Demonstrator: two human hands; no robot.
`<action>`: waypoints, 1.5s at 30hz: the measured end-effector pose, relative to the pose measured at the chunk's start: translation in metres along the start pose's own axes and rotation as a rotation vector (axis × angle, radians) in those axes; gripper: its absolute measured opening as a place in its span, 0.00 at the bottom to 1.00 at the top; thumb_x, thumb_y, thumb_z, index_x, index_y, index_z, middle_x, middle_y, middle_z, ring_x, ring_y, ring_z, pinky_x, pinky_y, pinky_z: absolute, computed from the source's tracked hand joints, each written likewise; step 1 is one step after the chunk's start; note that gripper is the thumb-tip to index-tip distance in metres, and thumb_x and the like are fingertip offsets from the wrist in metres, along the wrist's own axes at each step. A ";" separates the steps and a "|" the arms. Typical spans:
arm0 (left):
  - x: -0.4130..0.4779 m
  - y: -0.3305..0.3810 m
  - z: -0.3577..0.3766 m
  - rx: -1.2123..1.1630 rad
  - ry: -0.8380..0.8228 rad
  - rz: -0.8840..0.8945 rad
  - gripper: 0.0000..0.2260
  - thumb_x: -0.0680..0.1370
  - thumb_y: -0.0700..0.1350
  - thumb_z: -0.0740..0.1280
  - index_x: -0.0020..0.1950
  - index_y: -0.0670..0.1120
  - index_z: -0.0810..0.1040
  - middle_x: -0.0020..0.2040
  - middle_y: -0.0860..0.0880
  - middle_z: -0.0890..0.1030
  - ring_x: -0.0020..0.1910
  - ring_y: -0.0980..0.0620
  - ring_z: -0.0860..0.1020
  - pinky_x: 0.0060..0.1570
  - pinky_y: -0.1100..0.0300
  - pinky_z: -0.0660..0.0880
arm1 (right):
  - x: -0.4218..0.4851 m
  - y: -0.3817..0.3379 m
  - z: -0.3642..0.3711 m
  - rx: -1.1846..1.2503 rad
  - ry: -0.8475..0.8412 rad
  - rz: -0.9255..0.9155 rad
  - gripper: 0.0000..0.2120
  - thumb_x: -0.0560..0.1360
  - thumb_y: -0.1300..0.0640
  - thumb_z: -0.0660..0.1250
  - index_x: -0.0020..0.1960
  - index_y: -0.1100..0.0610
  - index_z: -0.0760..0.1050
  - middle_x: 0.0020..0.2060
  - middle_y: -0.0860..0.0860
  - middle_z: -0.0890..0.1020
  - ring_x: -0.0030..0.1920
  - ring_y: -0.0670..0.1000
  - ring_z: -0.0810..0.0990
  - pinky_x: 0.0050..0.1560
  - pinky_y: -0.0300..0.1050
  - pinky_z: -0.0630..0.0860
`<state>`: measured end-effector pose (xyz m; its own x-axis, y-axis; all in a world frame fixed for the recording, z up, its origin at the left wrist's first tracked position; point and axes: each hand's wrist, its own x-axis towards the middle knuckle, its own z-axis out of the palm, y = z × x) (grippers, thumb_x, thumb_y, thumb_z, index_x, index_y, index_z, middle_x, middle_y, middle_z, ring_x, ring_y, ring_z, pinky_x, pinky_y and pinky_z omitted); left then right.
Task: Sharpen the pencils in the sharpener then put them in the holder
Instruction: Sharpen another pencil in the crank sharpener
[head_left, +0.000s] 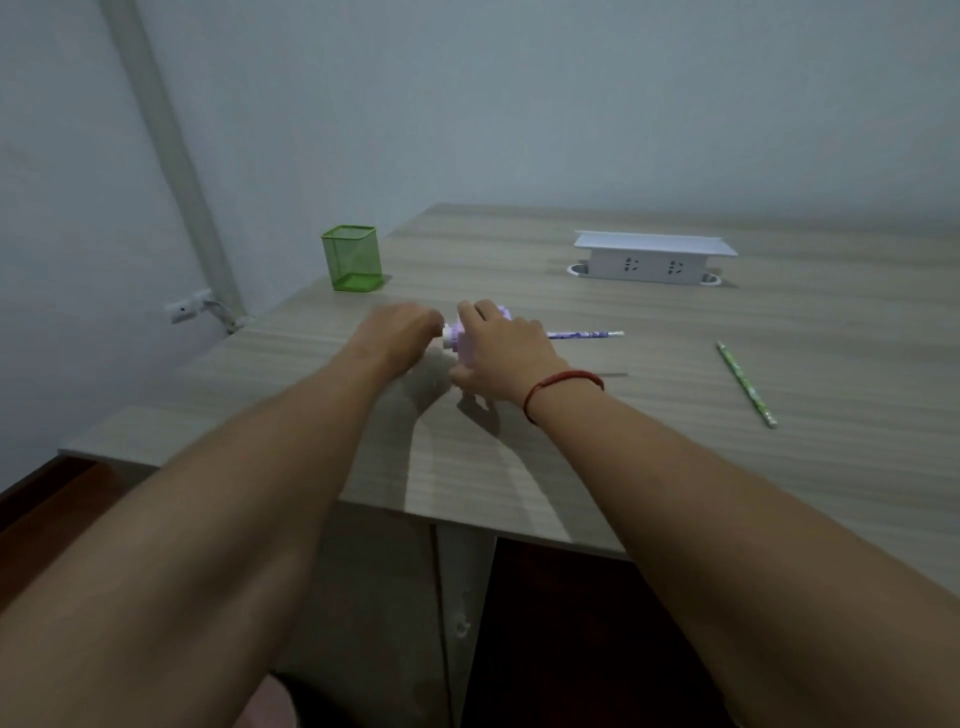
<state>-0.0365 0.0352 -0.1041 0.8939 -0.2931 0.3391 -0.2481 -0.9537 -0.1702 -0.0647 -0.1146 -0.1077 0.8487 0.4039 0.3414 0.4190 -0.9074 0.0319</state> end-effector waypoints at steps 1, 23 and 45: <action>0.003 0.001 -0.001 -0.003 0.013 0.009 0.08 0.79 0.38 0.59 0.48 0.41 0.78 0.49 0.39 0.82 0.50 0.38 0.79 0.43 0.50 0.72 | -0.001 0.003 -0.002 -0.016 -0.004 -0.005 0.29 0.75 0.46 0.65 0.71 0.56 0.62 0.67 0.53 0.70 0.60 0.58 0.75 0.54 0.52 0.72; -0.060 0.017 -0.009 -0.206 0.131 0.054 0.08 0.80 0.38 0.59 0.56 0.39 0.76 0.51 0.36 0.80 0.50 0.36 0.78 0.47 0.45 0.74 | 0.009 -0.006 -0.009 -0.022 -0.088 0.109 0.30 0.75 0.44 0.67 0.71 0.57 0.63 0.68 0.55 0.70 0.67 0.58 0.73 0.61 0.54 0.71; 0.001 -0.001 -0.026 -0.150 0.208 0.099 0.07 0.79 0.35 0.59 0.49 0.37 0.77 0.47 0.36 0.80 0.47 0.37 0.78 0.44 0.48 0.72 | 0.014 0.002 -0.011 -0.033 -0.072 0.077 0.26 0.75 0.48 0.65 0.70 0.56 0.64 0.64 0.54 0.71 0.63 0.59 0.75 0.58 0.53 0.71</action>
<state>-0.0449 0.0343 -0.0800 0.7708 -0.3782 0.5127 -0.3969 -0.9145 -0.0780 -0.0559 -0.1125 -0.0923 0.8996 0.3389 0.2756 0.3417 -0.9390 0.0393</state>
